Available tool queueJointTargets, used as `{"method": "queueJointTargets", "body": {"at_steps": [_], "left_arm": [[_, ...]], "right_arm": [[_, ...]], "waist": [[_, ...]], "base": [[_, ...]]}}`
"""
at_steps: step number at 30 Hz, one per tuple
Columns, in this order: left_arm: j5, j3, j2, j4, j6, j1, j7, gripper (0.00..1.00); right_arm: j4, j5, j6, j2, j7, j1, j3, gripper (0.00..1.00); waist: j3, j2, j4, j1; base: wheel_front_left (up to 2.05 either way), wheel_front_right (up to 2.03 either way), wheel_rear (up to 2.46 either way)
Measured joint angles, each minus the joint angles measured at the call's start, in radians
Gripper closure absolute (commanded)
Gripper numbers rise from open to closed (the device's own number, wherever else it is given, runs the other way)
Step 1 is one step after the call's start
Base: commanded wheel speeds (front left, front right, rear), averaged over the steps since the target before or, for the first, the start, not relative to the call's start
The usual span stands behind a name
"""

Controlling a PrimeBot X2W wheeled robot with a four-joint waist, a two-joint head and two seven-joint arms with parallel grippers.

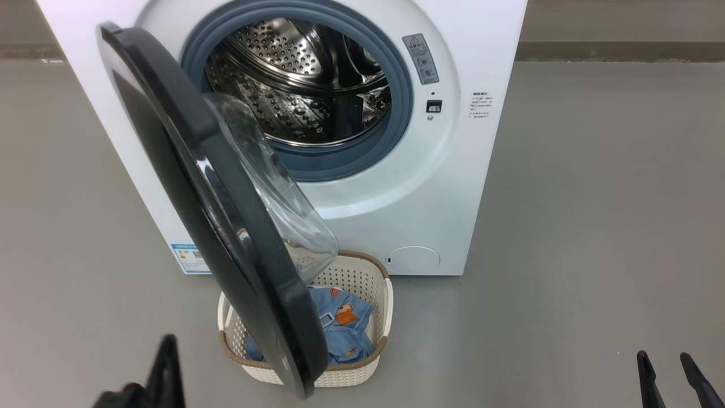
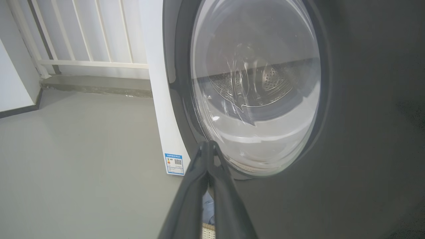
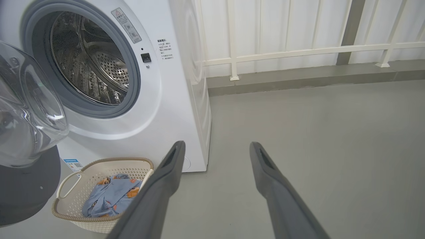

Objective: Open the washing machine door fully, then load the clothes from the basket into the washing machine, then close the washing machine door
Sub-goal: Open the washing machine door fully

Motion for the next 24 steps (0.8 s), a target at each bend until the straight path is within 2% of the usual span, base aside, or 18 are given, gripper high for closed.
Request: {"method": "queueJointTargets", "body": {"at_steps": [5, 13, 18, 21, 24], "left_arm": [[0.001, 0.055, 0.0, -0.079, 0.044, -0.026, 0.0, 1.0], [0.082, 0.08, 0.0, -0.313, 0.052, -0.144, 0.0, 1.0], [0.111, -0.003, 0.0, -0.492, 0.044, -0.212, 0.015, 1.0], [0.11, -0.089, 0.0, -0.583, 0.032, -0.266, 0.069, 1.0], [0.095, -0.197, 0.0, -0.63, 0.041, -0.285, 0.133, 1.0]], "right_arm": [[0.0, 0.0, 0.0, 0.004, 0.0, 0.007, -0.003, 0.0], [0.002, -0.001, 0.0, 0.011, 0.0, 0.007, -0.004, 0.0], [0.003, -0.001, 0.0, 0.021, 0.0, 0.01, -0.007, 0.0], [0.003, -0.002, 0.0, 0.032, 0.0, 0.019, -0.007, 0.0], [0.006, -0.002, 0.0, 0.043, 0.0, 0.023, -0.004, 0.0]], "waist": [[-0.003, 0.0, 0.005, 0.0], [-0.011, 0.0, 0.022, 0.0], [-0.024, 0.0, 0.037, 0.0], [-0.031, 0.0, 0.046, 0.0], [-0.039, 0.0, 0.048, 0.0]], "base": [[0.0, 0.0, 0.0], [0.0, 0.0, 0.0], [0.0, 0.0, 0.0], [0.0, 0.0, 0.0], [0.0, 0.0, 0.0]]}}
